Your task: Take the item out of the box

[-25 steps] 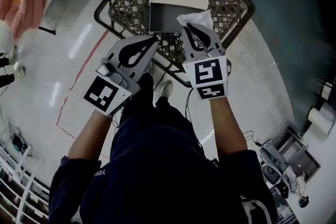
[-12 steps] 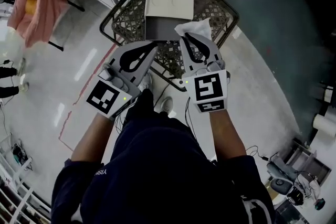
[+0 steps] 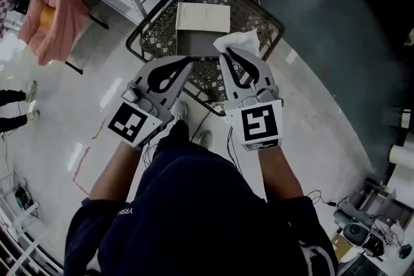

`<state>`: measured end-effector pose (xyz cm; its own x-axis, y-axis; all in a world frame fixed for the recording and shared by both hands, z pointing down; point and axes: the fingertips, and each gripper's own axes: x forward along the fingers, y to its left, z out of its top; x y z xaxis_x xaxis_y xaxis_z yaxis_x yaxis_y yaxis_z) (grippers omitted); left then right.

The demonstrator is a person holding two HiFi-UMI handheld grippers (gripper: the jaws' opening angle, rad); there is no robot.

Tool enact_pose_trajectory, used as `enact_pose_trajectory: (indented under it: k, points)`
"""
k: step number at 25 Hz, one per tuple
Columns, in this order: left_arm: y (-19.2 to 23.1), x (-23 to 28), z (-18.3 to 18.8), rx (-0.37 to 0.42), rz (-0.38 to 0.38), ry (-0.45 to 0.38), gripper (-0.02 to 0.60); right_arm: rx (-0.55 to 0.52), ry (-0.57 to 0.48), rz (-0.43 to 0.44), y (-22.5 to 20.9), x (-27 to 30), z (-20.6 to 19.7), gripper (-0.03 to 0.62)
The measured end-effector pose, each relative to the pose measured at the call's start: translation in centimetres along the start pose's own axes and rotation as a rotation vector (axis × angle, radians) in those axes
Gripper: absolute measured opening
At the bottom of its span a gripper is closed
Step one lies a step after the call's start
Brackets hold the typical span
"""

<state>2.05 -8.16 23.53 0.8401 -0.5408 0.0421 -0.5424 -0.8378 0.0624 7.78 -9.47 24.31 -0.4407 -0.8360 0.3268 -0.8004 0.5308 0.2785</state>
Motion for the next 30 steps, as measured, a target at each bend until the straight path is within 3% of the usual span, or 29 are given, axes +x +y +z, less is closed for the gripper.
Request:
enact_pose_trajectory:
  k: [11,30]
  points:
    - [-2.9,-0.6,2.3,0.047,-0.018,-0.023,0.006,-0.006,-0.129,-0.026,0.2,-4.8,3.9,0.044]
    - [-4.2,-0.4,2.7,0.05,-0.047,-0.033,0.006,0.045,-0.159,-0.045,0.6,-6.6,4.1,0.044]
